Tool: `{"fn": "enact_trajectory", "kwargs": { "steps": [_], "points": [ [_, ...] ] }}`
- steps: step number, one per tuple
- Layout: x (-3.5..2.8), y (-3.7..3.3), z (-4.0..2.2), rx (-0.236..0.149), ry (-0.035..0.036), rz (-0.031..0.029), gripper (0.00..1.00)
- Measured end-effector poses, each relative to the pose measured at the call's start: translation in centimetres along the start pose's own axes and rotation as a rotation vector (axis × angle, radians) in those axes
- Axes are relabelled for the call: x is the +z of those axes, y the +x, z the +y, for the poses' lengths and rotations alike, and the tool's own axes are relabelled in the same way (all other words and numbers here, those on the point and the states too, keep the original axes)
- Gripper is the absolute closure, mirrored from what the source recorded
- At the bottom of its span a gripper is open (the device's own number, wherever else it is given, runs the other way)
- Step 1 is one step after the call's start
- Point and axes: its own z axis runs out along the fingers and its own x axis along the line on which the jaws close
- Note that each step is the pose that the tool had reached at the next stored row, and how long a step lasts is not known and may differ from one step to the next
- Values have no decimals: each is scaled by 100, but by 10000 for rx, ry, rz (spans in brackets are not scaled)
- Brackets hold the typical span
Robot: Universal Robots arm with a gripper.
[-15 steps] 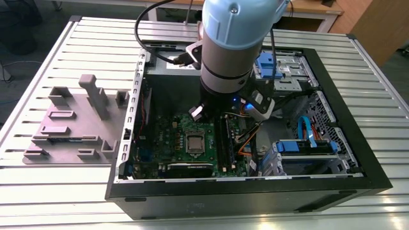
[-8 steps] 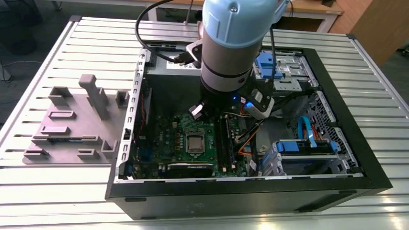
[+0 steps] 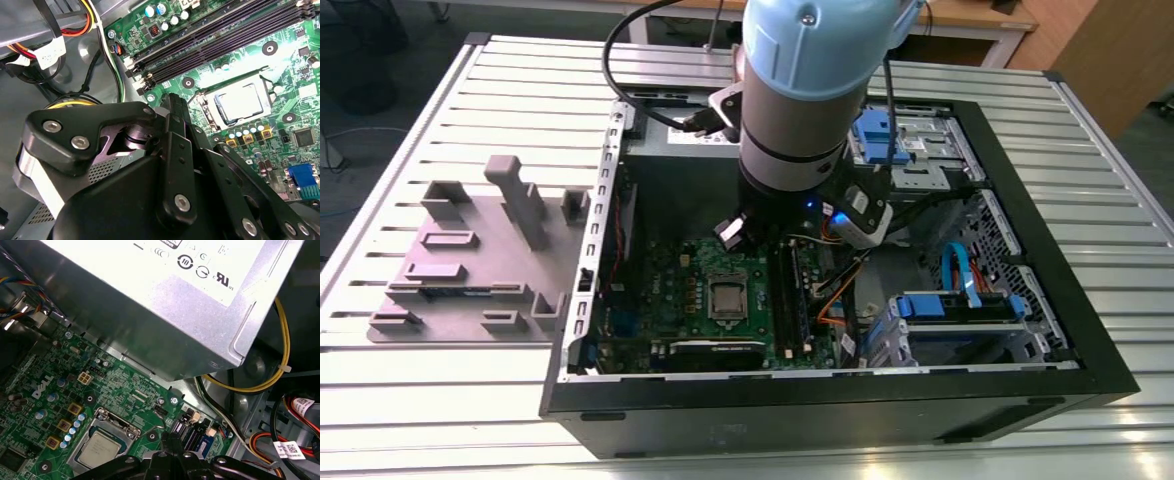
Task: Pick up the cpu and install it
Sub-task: 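Close the cpu cover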
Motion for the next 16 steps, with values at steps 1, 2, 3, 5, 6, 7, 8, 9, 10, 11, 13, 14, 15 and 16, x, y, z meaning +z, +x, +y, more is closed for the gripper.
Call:
{"fn": "enact_trajectory", "kwargs": {
  "steps": [1, 2, 3, 5, 6, 7, 8, 9, 10, 11, 13, 14, 15, 16],
  "points": [
    [0, 0, 0, 0, 0, 0, 89],
    [0, 0, 0, 0, 0, 0, 89],
    [0, 0, 0, 0, 0, 0, 89],
    [0, 1, 0, 0, 1, 1, 89],
    [-3, 10, 0, 0, 2, 2, 89],
    [-4, 24, -2, -1, 0, 0, 89],
    [-7, 44, -6, -2, -1, -5, 89],
    [-12, 68, -11, -4, -1, -7, 89],
    [-16, 91, -16, -5, -2, -9, 89],
    [-20, 114, -20, -7, -1, -11, 89],
    [-28, 162, -29, -10, -1, -15, 89],
    [-32, 186, -32, -11, 0, -16, 89],
    [-37, 214, -33, -12, 0, -17, 89],
    [-41, 247, -31, -13, 1, -17, 89]
  ]
}}
